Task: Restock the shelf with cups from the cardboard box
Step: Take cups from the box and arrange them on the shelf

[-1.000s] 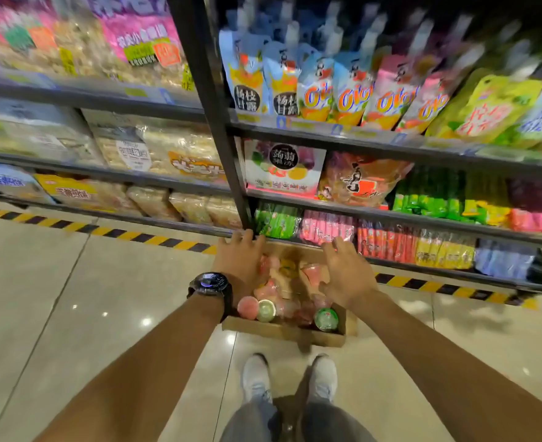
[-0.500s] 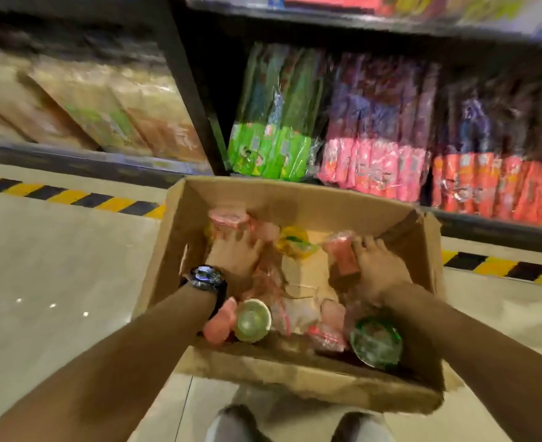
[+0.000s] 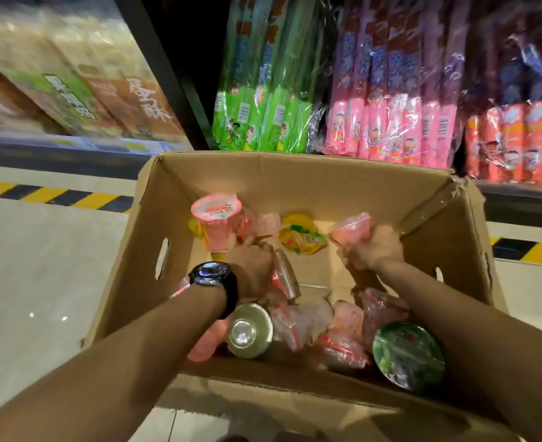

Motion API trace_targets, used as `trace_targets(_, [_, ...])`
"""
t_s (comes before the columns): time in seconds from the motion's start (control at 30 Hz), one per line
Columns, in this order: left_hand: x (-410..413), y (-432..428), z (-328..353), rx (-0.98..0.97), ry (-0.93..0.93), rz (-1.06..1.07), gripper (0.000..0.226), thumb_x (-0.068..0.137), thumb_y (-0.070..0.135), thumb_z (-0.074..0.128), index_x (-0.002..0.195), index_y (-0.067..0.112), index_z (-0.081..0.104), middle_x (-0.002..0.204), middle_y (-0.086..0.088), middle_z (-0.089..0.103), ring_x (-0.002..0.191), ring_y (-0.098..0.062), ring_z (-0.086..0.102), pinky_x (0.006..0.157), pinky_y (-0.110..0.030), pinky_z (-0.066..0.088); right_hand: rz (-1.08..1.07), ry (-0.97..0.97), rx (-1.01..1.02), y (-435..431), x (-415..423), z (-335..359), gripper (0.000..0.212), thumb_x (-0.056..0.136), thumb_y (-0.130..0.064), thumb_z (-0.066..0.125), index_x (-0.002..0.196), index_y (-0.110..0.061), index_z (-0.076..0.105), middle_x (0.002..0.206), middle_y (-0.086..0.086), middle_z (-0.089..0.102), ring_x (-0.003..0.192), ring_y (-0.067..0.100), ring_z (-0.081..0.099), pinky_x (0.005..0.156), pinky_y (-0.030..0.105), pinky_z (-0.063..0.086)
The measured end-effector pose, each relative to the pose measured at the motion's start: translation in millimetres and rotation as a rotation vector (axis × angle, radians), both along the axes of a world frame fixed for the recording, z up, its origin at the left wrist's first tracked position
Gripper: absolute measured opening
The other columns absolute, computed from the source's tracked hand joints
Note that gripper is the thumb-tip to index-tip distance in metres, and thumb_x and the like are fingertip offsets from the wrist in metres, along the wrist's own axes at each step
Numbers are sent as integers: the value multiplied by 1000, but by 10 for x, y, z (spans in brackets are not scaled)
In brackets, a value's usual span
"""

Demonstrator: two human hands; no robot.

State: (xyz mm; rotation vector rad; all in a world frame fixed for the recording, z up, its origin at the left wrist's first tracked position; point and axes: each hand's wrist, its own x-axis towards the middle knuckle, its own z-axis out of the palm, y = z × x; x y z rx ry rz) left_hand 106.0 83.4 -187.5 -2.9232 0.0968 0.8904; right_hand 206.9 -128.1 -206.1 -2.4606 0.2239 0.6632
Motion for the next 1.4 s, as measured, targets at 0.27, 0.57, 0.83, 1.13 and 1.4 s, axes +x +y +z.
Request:
trace_targets(0.27, [-55,27,-48,-71,60,-45,90,65,71,72,131,18,42,136,-4,50,134,-28,34,114,-52,18,-183,90,307,-134,-60,62,42,63,7,82,98,-10,64,80,0,65,61,6,59,45,21,50])
trace_targets(0.57, [-63,-1,285,-673,-183,434,73,62,54,82,122,23,57,117,4,66,107,-17,62,92,-31,50,-221,43,495,-224,-172,510,51,64,12,79,109,-6,63,92,7,69,77,13,64,60,24,54])
trace_targets(0.83, [-72,-223,1972,-1292,-410,981,59,65,2,89,116,4,59,99,-5,71,88,-12,69,77,-25,57,-293,-133,630,-246,-372,2253,64,51,-6,91,109,-10,65,101,7,72,94,20,68,85,42,57])
trace_targets(1.13, [-332,-465,5263,-1403,-570,992,51,71,6,86,115,18,63,106,0,73,99,-13,69,84,-30,57,-383,-251,677,-471,-740,5555,64,52,-7,91,110,-14,65,104,6,73,95,18,69,87,40,57])
trace_targets(1.4, [-253,-696,7669,-1489,-687,786,63,65,22,90,117,30,56,115,8,68,107,-5,64,89,-22,51,-350,-475,775,-621,-838,7982,57,57,8,85,106,-11,65,90,0,71,80,6,66,72,23,55])
